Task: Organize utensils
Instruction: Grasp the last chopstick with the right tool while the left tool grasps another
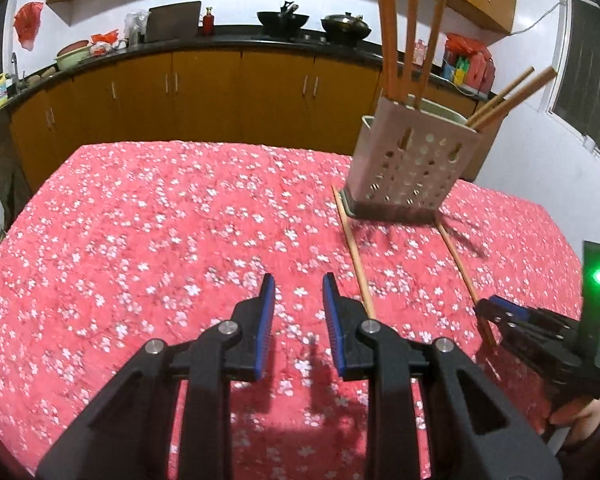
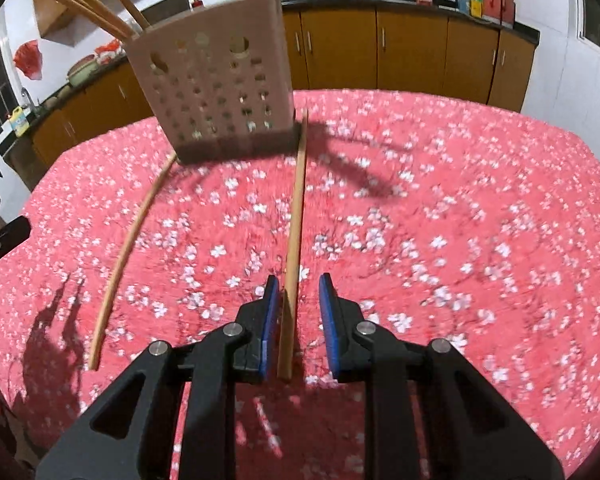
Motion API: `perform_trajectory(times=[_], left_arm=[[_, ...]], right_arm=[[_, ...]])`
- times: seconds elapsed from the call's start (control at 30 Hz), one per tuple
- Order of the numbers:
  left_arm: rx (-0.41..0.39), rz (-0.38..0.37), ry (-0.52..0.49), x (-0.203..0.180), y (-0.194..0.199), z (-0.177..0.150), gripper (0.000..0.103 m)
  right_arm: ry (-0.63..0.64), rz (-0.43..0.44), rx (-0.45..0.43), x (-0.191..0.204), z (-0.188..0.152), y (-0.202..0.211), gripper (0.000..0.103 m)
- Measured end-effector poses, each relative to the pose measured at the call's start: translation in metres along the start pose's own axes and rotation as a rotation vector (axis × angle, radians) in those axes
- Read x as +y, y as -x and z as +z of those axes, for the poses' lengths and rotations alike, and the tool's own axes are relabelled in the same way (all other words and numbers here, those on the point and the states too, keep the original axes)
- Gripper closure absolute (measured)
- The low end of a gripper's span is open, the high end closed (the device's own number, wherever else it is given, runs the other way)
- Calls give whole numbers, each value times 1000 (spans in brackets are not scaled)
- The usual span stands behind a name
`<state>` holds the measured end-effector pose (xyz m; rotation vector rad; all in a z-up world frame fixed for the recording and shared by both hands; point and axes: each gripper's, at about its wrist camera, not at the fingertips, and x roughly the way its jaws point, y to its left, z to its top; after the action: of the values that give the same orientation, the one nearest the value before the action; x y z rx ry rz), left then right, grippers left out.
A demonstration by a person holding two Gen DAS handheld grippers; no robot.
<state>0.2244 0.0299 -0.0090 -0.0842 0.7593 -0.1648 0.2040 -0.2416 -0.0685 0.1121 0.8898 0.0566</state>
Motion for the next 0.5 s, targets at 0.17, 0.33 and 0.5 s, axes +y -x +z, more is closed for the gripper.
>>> perform_trajectory(times=[0.17,0.33,0.5], left_arm=[[22,-22,-1,-7,-5,-3,78],[46,-60,-2,-18,-14,-6,78],[77,-104,-10,-31,-24,-10,78]], right_arm=[[17,-16,-10,5,2,-5,82],[-5,-32,-25,-1,2,-6,95],[-99,-101,-36,-29,5,-3,96]])
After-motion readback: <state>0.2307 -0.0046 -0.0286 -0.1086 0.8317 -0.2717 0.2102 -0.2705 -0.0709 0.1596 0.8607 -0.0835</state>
